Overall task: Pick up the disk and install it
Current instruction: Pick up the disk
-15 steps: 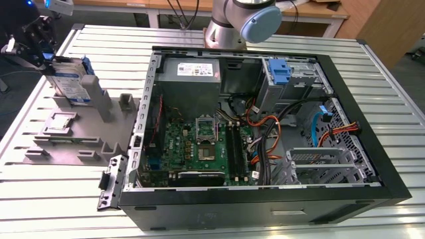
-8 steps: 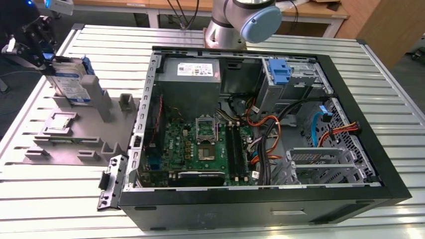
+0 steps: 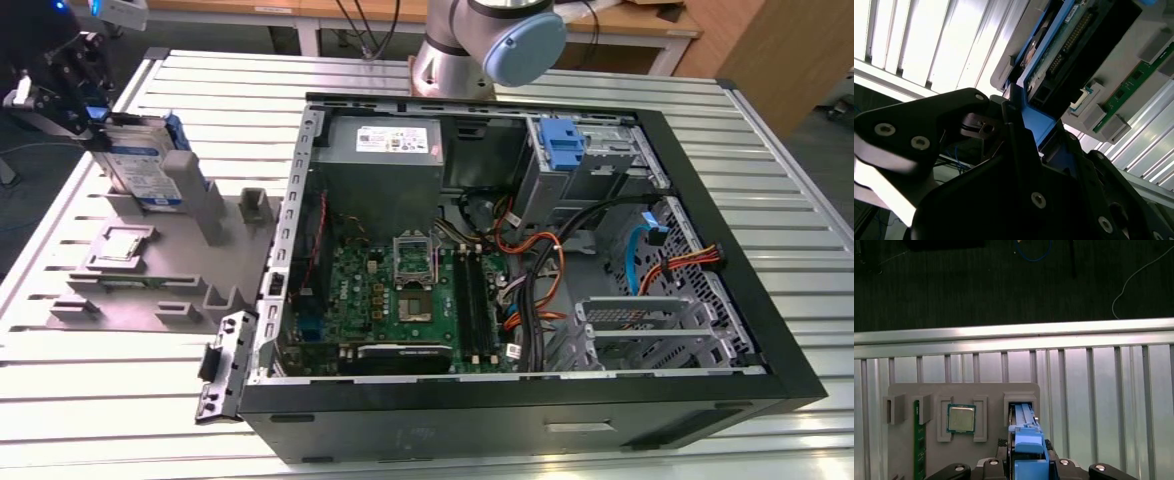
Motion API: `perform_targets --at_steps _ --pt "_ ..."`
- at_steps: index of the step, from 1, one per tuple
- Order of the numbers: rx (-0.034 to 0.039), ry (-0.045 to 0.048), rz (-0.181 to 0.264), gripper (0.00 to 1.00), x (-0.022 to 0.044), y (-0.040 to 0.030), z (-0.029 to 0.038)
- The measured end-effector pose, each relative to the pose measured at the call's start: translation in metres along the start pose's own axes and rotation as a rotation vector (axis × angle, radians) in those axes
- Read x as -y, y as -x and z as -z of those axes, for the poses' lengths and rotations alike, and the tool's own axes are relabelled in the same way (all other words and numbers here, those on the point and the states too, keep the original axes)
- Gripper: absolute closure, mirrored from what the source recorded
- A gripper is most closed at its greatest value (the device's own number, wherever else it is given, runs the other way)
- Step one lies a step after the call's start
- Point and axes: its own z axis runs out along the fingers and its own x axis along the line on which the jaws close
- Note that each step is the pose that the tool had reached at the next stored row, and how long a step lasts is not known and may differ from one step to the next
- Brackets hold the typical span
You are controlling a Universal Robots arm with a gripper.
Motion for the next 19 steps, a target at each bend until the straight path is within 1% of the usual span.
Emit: perform_targets --at_steps 6,7,11,13,14,19 --pt "0.0001 0.0000 0.000 0.62 0.0000 0.0000 0.0000" --pt "0.0000 -0.0001 0.000 0.56 0.0000 0.0000 -0.0001" --pt "0.0000 0.0000 0.001 0.56 0.0000 0.0000 0.0000" --pt "-0.0001 0.0001 0.001 0.57 0.0000 0.0000 0.0000" --pt "-0.0001 0.0001 0.001 0.64 0.0000 0.0000 0.0000" --pt "-0.0001 0.0001 0.001 0.64 0.0000 0.0000 0.0000"
